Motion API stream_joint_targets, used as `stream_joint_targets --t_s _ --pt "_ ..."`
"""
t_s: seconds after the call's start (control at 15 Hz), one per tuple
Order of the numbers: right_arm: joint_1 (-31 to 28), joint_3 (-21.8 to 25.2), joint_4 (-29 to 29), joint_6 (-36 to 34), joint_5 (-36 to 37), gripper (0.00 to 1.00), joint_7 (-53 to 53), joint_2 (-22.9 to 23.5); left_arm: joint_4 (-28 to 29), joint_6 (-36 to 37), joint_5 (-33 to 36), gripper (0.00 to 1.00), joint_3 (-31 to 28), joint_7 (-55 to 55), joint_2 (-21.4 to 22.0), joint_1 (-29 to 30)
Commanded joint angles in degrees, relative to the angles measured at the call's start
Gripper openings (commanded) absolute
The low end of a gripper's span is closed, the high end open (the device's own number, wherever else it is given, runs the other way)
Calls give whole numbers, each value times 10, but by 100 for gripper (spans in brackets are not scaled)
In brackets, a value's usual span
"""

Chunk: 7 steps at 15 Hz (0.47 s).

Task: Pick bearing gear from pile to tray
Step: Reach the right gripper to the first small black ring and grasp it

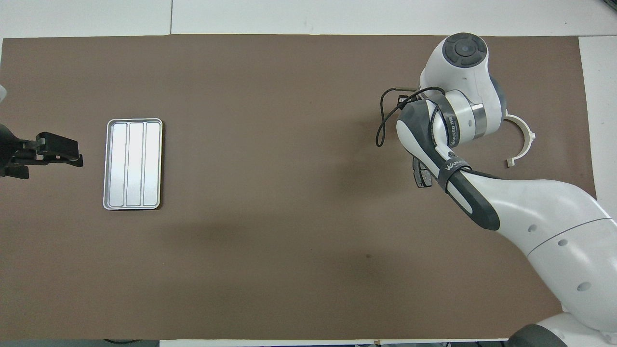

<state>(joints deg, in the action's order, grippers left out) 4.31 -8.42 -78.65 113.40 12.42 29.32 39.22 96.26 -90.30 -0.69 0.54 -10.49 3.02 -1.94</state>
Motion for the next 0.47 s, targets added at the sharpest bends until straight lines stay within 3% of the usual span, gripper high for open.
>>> stream_joint_targets --t_s 0.0,0.13,0.27,0.4 --pt "7 -42 82 -128 -3 0 -13 -28 9 4 -6 100 0 1 12 2" --pt "8 -84 104 -186 -14 0 12 -55 9 4 -6 100 0 0 12 2" --pt "15 -113 125 -216 -49 0 109 -62 9 4 -6 100 0 1 12 2" --pt "65 -125 160 -222 -51 0 233 -59 9 3 -6 100 0 1 11 2"
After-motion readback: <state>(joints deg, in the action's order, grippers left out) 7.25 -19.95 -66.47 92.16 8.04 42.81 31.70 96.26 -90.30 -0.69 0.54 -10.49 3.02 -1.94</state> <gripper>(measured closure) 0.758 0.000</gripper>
